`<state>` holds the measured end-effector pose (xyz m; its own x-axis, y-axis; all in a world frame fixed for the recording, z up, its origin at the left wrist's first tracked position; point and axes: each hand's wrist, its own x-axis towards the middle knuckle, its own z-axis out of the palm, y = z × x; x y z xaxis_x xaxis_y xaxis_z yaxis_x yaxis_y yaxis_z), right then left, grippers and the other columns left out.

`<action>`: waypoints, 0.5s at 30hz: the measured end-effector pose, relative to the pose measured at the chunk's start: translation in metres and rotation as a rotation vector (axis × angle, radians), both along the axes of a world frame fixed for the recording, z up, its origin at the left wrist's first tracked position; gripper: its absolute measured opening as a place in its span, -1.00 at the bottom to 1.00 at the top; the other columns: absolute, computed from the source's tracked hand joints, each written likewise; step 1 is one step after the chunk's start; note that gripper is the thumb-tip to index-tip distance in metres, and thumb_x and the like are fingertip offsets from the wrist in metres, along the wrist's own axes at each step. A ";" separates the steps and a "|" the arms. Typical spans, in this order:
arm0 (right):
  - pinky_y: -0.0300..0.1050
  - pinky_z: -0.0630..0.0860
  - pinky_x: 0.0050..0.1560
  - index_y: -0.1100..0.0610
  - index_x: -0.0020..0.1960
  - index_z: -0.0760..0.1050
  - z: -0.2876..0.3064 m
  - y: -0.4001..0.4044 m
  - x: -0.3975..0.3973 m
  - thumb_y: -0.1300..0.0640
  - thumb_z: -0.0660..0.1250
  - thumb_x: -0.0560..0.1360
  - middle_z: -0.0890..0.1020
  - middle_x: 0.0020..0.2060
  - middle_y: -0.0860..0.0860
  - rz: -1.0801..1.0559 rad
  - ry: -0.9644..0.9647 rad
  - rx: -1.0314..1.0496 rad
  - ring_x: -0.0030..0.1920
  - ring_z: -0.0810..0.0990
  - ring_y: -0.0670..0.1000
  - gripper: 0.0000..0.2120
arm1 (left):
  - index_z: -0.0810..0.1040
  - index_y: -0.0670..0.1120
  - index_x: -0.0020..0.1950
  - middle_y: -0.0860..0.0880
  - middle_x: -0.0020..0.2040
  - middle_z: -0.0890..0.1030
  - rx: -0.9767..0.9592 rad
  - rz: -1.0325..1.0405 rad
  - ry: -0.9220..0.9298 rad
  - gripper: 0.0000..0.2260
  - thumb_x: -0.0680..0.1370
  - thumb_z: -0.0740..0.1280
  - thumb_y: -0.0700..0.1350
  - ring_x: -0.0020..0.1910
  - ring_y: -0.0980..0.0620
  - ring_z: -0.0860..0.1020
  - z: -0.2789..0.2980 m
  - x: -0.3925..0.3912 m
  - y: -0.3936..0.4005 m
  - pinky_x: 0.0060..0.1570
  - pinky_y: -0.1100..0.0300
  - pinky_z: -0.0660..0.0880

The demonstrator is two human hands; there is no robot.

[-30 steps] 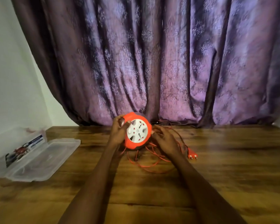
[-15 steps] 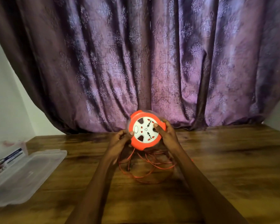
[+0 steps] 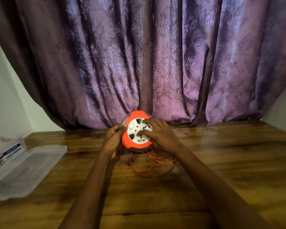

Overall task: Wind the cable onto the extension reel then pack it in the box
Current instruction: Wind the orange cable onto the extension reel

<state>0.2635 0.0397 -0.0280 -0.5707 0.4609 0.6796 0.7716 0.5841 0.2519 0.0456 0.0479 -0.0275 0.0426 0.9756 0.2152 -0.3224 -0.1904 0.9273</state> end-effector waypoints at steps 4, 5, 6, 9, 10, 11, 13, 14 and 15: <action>0.08 0.30 0.24 -0.31 0.38 0.38 0.020 -0.001 -0.004 0.04 0.16 0.51 0.43 0.41 0.07 -0.036 -0.283 0.100 0.42 0.36 0.18 -0.52 | 0.57 -0.34 0.16 -0.24 -0.08 0.67 0.022 0.033 0.106 -0.75 0.61 0.32 -0.17 -0.21 -0.07 0.58 0.005 -0.003 -0.001 -0.21 0.13 0.61; 0.09 0.30 0.23 -0.30 0.38 0.40 0.023 -0.001 -0.006 0.04 0.13 0.52 0.45 0.39 0.09 -0.043 -0.329 0.113 0.40 0.39 0.19 -0.52 | 0.54 -0.38 0.17 -0.28 -0.06 0.63 0.035 0.043 0.119 -0.72 0.61 0.33 -0.17 -0.18 -0.07 0.54 0.005 -0.002 -0.001 -0.18 0.11 0.57; 0.10 0.31 0.20 -0.29 0.37 0.43 0.025 -0.002 -0.009 0.04 0.14 0.52 0.49 0.35 0.11 -0.056 -0.359 0.129 0.36 0.43 0.20 -0.54 | 0.52 -0.40 0.17 -0.28 -0.05 0.60 0.048 0.051 0.136 -0.71 0.61 0.33 -0.17 -0.15 -0.08 0.50 0.005 -0.002 -0.001 -0.16 0.08 0.52; 0.10 0.37 0.14 -0.25 0.39 0.45 0.032 -0.003 -0.013 -0.02 0.30 0.49 0.62 0.14 0.09 -0.200 -0.356 0.175 0.19 0.52 0.19 -0.53 | 0.54 -0.23 0.00 -0.19 -0.21 0.58 0.063 0.041 0.174 -0.89 0.59 0.36 -0.18 -0.28 0.00 0.50 0.004 -0.002 -0.001 -0.22 0.17 0.49; 0.09 0.37 0.11 -0.23 0.40 0.45 0.034 -0.003 -0.014 -0.07 0.35 0.45 0.65 0.05 0.08 -0.267 -0.296 0.166 0.14 0.54 0.18 -0.49 | 0.51 -0.14 -0.05 -0.08 -0.31 0.57 0.067 0.031 0.181 -0.94 0.58 0.37 -0.19 -0.41 0.08 0.49 0.004 0.000 -0.002 -0.36 0.28 0.48; 0.08 0.35 0.07 -0.20 0.39 0.46 0.035 -0.003 -0.016 -0.13 0.37 0.41 0.68 -0.02 0.09 -0.322 -0.201 0.139 0.10 0.54 0.18 -0.46 | 0.47 -0.09 -0.05 0.00 -0.36 0.55 0.063 0.029 0.180 -0.90 0.57 0.38 -0.19 -0.48 0.15 0.47 0.003 0.004 -0.002 -0.48 0.33 0.44; 0.08 0.32 0.04 -0.16 0.36 0.48 0.037 -0.002 -0.024 -0.24 0.35 0.35 0.71 -0.11 0.13 -0.390 0.040 0.058 0.04 0.56 0.20 -0.42 | 0.42 -0.06 0.01 0.05 -0.35 0.56 0.042 0.030 0.144 -0.83 0.56 0.40 -0.21 -0.45 0.17 0.48 0.001 0.012 -0.004 -0.48 0.29 0.46; 0.08 0.34 0.05 -0.17 0.34 0.47 0.037 -0.002 -0.030 -0.29 0.34 0.33 0.71 -0.12 0.14 -0.431 0.159 -0.007 0.04 0.58 0.20 -0.41 | 0.41 -0.05 0.01 0.07 -0.37 0.57 0.045 0.030 0.124 -0.81 0.55 0.40 -0.22 -0.45 0.17 0.49 -0.001 0.016 -0.006 -0.44 0.24 0.46; 0.07 0.37 0.07 -0.18 0.32 0.47 0.037 -0.002 -0.036 -0.32 0.34 0.31 0.71 -0.10 0.15 -0.474 0.281 -0.090 0.05 0.61 0.20 -0.39 | 0.40 -0.05 0.01 0.08 -0.37 0.58 0.053 0.040 0.115 -0.80 0.55 0.40 -0.24 -0.44 0.17 0.49 -0.003 0.018 -0.007 -0.39 0.21 0.45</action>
<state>0.2275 0.0376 0.0092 -0.0889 0.6866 0.7216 0.9854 0.1662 -0.0367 0.0633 0.0414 -0.0302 0.0311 0.9645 0.2623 -0.2062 -0.2505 0.9459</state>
